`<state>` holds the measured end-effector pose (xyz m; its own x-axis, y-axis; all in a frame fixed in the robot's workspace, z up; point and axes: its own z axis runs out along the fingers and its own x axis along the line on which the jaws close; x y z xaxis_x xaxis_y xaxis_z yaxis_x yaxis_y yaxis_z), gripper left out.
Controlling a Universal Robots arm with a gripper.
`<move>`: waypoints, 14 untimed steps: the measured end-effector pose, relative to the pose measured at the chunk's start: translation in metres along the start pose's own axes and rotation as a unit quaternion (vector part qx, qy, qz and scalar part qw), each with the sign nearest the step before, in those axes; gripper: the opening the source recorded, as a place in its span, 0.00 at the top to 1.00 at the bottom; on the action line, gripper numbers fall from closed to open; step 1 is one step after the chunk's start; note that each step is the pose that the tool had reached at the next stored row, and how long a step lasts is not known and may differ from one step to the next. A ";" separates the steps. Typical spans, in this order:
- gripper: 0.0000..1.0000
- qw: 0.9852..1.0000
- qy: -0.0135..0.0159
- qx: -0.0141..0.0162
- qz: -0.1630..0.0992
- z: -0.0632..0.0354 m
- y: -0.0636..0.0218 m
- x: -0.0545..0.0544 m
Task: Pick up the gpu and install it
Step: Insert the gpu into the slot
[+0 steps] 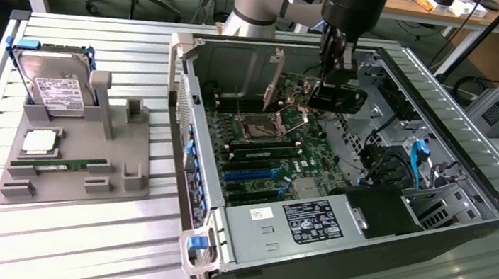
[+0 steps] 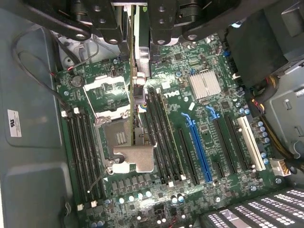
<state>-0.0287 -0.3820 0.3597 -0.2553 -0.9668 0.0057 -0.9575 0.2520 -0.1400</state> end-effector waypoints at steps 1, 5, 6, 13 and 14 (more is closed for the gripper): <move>0.73 1.000 0.000 0.000 -0.004 0.0000 0.0000 0.000; 0.73 1.000 -0.002 0.000 -0.018 0.0001 0.0001 0.000; 0.73 1.000 -0.003 0.000 -0.020 0.0002 0.0000 0.000; 0.73 0.999 -0.005 0.000 -0.042 0.0004 0.0000 0.000; 0.73 0.999 -0.006 0.000 -0.047 0.0004 0.0001 0.000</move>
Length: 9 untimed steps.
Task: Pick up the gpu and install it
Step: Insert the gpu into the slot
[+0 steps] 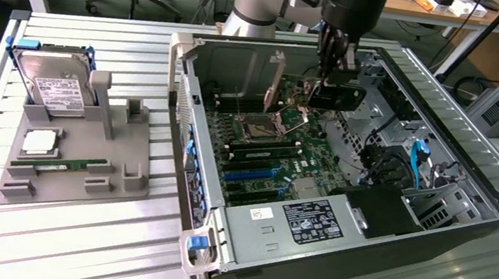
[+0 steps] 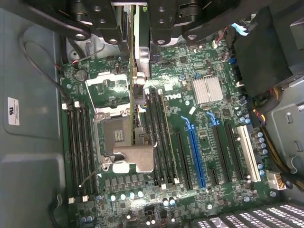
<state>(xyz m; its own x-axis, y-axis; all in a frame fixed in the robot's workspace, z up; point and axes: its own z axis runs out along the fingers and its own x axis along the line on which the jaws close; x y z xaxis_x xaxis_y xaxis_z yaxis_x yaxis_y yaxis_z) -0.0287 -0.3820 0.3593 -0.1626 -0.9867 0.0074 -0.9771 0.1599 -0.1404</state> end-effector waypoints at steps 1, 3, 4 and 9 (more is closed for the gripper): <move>0.73 1.000 -0.001 0.000 -0.006 0.0001 0.0000 0.000; 0.73 1.000 -0.001 0.000 -0.013 0.0001 0.0000 0.000; 0.73 1.000 -0.002 0.000 -0.016 0.0002 0.0000 0.000; 0.73 0.999 -0.004 0.000 -0.033 0.0004 0.0001 0.000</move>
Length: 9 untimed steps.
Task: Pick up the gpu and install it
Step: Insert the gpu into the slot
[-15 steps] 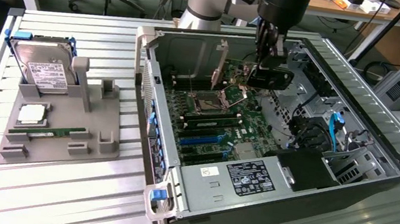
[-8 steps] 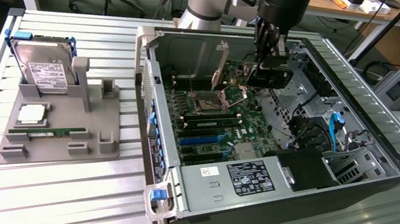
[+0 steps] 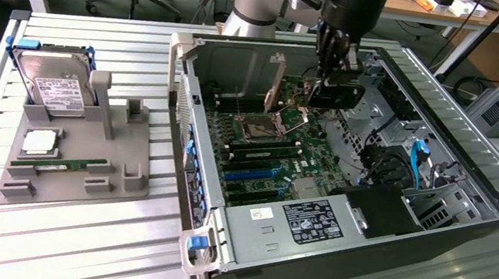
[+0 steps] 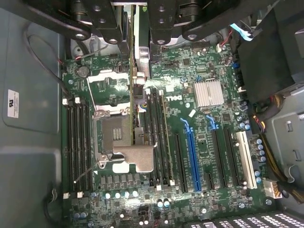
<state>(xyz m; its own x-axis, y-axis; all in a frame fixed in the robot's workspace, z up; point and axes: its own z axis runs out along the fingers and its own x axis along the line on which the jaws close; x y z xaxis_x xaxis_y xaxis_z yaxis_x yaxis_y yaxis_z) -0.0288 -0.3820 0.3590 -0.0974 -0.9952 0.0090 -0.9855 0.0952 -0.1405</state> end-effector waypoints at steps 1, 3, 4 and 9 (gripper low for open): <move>0.73 1.000 -0.001 0.000 -0.004 0.0001 0.0000 0.000; 0.73 1.000 -0.002 0.000 -0.013 0.0002 0.0000 0.000; 0.73 1.000 -0.003 0.000 -0.023 0.0002 0.0000 0.000; 0.73 0.999 -0.004 0.000 -0.035 0.0003 0.0001 0.000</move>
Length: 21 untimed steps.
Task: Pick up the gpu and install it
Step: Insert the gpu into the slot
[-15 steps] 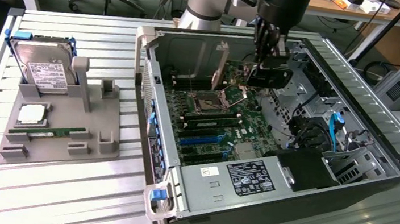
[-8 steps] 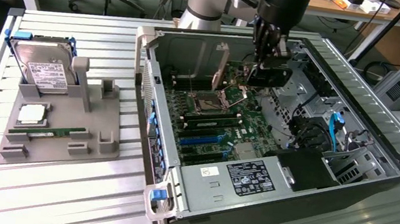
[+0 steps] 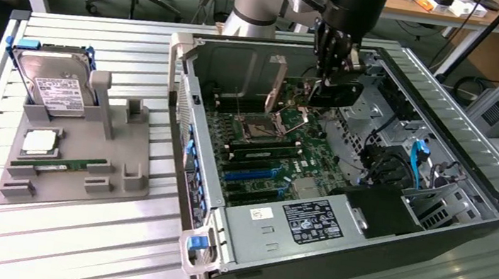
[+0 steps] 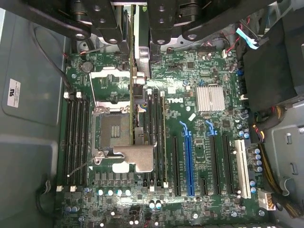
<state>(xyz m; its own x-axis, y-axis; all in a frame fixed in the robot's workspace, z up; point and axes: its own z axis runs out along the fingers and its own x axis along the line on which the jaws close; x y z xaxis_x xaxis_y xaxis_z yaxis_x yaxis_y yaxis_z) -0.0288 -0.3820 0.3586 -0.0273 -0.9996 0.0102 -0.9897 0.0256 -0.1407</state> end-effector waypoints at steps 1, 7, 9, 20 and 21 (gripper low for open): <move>0.73 1.000 0.000 0.000 0.000 0.0000 0.0000 0.000; 0.73 1.000 0.000 0.000 0.000 0.0001 0.0006 0.003; 0.73 1.000 0.000 0.000 0.000 0.0002 0.0011 0.005; 0.73 1.000 0.000 0.000 0.000 0.0004 0.0069 0.014; 0.73 1.000 0.000 0.000 0.000 0.0004 0.0074 0.015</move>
<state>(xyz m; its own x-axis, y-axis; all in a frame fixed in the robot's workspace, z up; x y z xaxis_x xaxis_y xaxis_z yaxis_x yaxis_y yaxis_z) -0.0365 -0.3963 0.3574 -0.0273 -0.9996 0.0102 -0.9897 0.0255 -0.1408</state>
